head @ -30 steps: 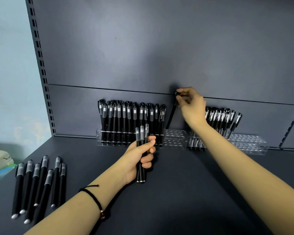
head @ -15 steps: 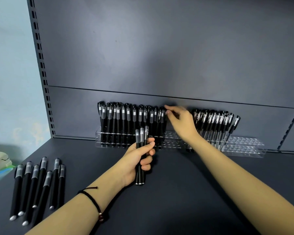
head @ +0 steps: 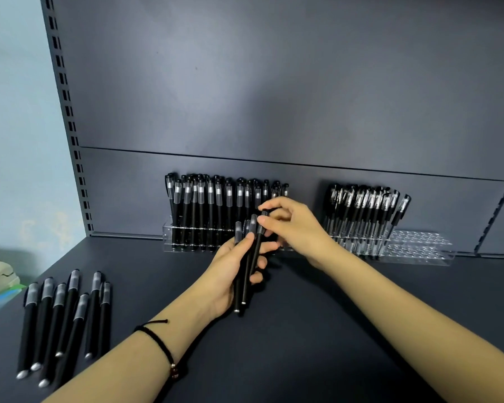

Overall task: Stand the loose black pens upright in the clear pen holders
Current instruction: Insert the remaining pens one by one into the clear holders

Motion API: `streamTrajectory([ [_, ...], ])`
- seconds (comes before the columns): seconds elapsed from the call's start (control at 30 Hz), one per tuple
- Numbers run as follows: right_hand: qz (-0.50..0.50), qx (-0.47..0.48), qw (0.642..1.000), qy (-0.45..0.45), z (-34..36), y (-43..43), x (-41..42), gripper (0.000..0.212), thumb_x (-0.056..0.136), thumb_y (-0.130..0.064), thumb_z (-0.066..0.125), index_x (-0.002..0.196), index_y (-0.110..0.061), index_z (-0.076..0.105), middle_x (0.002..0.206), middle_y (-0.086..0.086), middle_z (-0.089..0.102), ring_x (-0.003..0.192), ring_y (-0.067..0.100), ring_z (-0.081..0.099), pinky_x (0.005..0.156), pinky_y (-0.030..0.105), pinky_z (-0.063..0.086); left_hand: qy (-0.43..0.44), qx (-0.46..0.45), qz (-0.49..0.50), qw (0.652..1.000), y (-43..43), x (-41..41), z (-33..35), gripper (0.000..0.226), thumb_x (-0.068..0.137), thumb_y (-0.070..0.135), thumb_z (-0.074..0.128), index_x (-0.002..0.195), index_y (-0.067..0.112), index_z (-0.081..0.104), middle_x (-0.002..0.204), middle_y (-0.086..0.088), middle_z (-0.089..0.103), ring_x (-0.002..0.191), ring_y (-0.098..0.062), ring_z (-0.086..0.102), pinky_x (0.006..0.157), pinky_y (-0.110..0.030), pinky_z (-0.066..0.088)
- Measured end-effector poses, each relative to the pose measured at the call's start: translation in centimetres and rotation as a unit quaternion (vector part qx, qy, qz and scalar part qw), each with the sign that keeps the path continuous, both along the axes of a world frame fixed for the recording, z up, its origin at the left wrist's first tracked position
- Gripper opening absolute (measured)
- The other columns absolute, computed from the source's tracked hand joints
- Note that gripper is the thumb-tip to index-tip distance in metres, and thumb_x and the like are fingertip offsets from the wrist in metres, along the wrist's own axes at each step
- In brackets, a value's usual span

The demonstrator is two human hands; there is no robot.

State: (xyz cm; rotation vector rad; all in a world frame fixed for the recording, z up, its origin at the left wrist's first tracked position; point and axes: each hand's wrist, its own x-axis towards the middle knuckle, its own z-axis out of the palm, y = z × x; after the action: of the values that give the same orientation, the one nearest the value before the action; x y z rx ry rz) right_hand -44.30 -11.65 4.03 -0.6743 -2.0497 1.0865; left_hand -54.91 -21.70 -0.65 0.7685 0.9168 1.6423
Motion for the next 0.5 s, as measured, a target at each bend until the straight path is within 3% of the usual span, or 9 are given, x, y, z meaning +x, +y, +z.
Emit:
streamTrajectory([
  [0.1, -0.045, -0.054, 0.989, 0.133, 1.4, 1.0, 0.4, 0.026, 0.091, -0.002, 0.061, 0.117, -0.003, 0.057, 0.083, 0.008, 0.065, 0.060, 0.008, 0.061, 0.048, 0.018, 0.049, 0.003, -0.021, 0.005, 1.000, -0.1, -0.1, 0.0, 0.022, 0.102, 0.026, 0.044, 0.116, 0.011, 0.053, 0.105, -0.010, 0.074, 0.063, -0.012, 0.067, 0.044, -0.021, 0.047],
  [0.2, -0.175, 0.043, 0.950, 0.255, 3.3, 2.9, 1.2, 0.022, 0.092, -0.003, 0.060, 0.111, -0.011, 0.051, 0.079, -0.001, 0.061, 0.056, 0.005, 0.060, 0.049, 0.022, 0.051, -0.003, -0.047, 0.018, 0.999, 0.1, -0.3, -0.1, 0.016, 0.103, 0.025, 0.044, 0.111, 0.013, 0.049, 0.100, -0.010, 0.075, 0.054, -0.012, 0.063, 0.041, -0.021, 0.045],
  [0.33, -0.248, 0.205, 0.924, 0.205, 3.6, 4.7, 2.1, 0.015, 0.093, -0.010, 0.060, 0.106, -0.015, 0.053, 0.084, -0.011, 0.059, 0.069, 0.015, 0.062, 0.066, 0.034, 0.055, 0.013, -0.058, 0.029, 0.998, 0.4, -0.5, -0.4, 0.014, 0.101, 0.024, 0.048, 0.108, 0.012, 0.050, 0.081, -0.005, 0.074, 0.040, -0.007, 0.040, 0.035, -0.018, 0.032],
  [0.5, -0.240, 0.241, 0.927, 0.158, 2.4, 5.2, 1.7, 0.017, 0.093, -0.013, 0.061, 0.109, -0.011, 0.055, 0.085, -0.013, 0.059, 0.069, 0.001, 0.059, 0.067, 0.025, 0.052, 0.024, -0.052, 0.031, 0.998, 0.6, -0.6, -0.6, 0.016, 0.101, 0.025, 0.050, 0.110, 0.011, 0.052, 0.071, -0.001, 0.066, 0.042, -0.007, 0.037, 0.035, -0.017, 0.028],
])
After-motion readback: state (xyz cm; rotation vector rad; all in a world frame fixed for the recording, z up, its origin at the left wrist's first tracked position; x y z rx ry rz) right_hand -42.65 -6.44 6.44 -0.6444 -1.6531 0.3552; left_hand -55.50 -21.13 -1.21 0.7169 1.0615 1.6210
